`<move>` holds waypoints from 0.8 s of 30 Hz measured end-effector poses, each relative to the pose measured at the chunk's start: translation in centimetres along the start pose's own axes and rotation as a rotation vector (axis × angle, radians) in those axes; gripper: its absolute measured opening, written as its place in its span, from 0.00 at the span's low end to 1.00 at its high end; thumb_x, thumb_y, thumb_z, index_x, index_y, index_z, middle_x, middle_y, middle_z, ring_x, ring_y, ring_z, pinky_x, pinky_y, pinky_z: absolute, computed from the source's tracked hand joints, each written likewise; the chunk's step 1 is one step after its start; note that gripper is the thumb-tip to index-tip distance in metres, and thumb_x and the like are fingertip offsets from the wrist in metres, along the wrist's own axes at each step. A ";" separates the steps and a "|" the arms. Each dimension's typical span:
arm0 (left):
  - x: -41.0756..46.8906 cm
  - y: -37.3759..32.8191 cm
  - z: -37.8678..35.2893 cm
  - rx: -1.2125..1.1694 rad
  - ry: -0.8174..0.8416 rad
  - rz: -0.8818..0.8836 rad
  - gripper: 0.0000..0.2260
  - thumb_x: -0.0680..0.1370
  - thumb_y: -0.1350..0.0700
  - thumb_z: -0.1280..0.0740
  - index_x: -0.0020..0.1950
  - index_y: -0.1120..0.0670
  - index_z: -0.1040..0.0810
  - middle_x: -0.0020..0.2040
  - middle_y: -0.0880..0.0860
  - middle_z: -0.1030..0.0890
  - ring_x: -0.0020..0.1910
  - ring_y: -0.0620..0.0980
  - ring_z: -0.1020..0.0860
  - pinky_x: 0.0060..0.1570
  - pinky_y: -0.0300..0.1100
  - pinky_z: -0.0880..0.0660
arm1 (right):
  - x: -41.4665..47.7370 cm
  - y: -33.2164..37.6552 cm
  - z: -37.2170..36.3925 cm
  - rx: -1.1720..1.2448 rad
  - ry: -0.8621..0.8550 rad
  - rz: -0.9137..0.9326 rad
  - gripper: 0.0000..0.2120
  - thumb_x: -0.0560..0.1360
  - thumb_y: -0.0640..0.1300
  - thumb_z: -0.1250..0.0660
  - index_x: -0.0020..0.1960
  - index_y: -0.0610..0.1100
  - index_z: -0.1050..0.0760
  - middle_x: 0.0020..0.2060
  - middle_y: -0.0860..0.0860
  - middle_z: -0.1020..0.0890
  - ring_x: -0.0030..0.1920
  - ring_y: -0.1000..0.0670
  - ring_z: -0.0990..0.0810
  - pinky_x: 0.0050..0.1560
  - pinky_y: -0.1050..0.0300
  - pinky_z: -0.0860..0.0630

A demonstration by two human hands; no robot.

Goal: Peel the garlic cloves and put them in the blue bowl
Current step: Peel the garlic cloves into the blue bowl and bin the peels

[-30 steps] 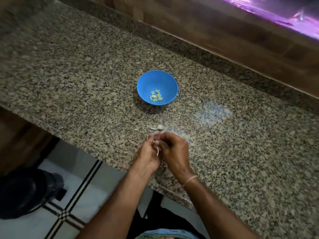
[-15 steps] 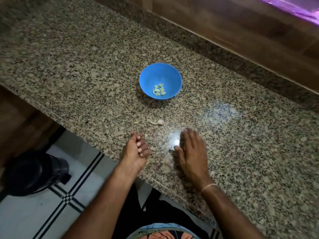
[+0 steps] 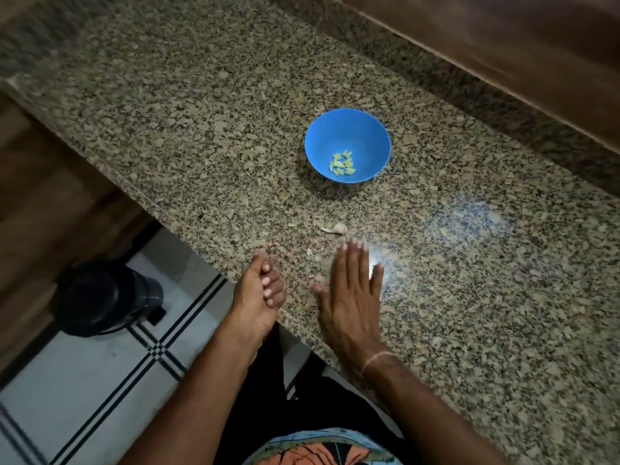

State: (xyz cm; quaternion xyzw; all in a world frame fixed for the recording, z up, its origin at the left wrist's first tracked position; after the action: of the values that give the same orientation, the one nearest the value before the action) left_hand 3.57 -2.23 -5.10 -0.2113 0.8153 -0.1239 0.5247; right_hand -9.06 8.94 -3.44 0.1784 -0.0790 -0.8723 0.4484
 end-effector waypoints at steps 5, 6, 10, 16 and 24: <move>-0.2 0.0 0.6 0.000 -0.002 -0.025 0.21 0.87 0.44 0.44 0.37 0.50 0.31 0.24 0.46 0.38 0.19 0.42 0.42 0.16 0.35 0.45 | -0.6 0.7 -0.6 -0.022 0.032 0.027 0.38 0.86 0.64 0.59 0.83 0.42 0.69 0.82 0.45 0.70 0.82 0.44 0.71 0.82 0.34 0.62; -0.3 0.1 0.5 0.005 -0.005 -0.025 0.21 0.87 0.44 0.44 0.37 0.50 0.31 0.24 0.46 0.38 0.19 0.42 0.42 0.16 0.35 0.45 | 0.2 1.4 -0.6 -0.004 0.021 0.034 0.38 0.86 0.65 0.59 0.83 0.42 0.68 0.82 0.45 0.70 0.82 0.44 0.71 0.82 0.35 0.62; -0.5 0.2 0.4 -0.004 -0.004 -0.021 0.21 0.88 0.44 0.44 0.37 0.51 0.32 0.24 0.46 0.38 0.18 0.42 0.42 0.16 0.35 0.46 | 3.0 3.6 0.4 0.157 -0.046 0.080 0.37 0.86 0.59 0.45 0.85 0.41 0.54 0.85 0.43 0.53 0.84 0.43 0.54 0.83 0.45 0.49; -1.3 -0.1 0.5 -0.055 0.016 -0.015 0.21 0.88 0.46 0.44 0.36 0.50 0.32 0.23 0.46 0.38 0.17 0.41 0.42 0.14 0.34 0.46 | 4.4 3.8 3.2 0.388 -0.299 0.162 0.14 0.76 0.37 0.24 0.60 0.44 0.17 0.54 0.53 0.21 0.53 0.54 0.27 0.45 0.60 0.24; -2.1 0.1 2.3 -0.077 0.015 0.011 0.21 0.88 0.45 0.44 0.37 0.50 0.32 0.23 0.45 0.38 0.17 0.41 0.42 0.14 0.34 0.46 | 6.4 4.6 2.7 0.140 -0.252 0.160 0.05 0.78 0.38 0.32 0.54 0.42 0.22 0.48 0.46 0.21 0.48 0.51 0.33 0.47 0.56 0.30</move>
State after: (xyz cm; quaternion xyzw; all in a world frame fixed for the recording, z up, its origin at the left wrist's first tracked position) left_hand 6.41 -1.08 -4.39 -0.2259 0.8246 -0.0909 0.5107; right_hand -10.03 1.00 -1.06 0.0916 -0.2092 -0.8416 0.4894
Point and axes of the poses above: each hand's wrist, its own x-axis towards the middle knuckle, its own z-axis out of the back of the hand, y = z × x, the point moved 8 cm from there along x, towards the middle knuckle
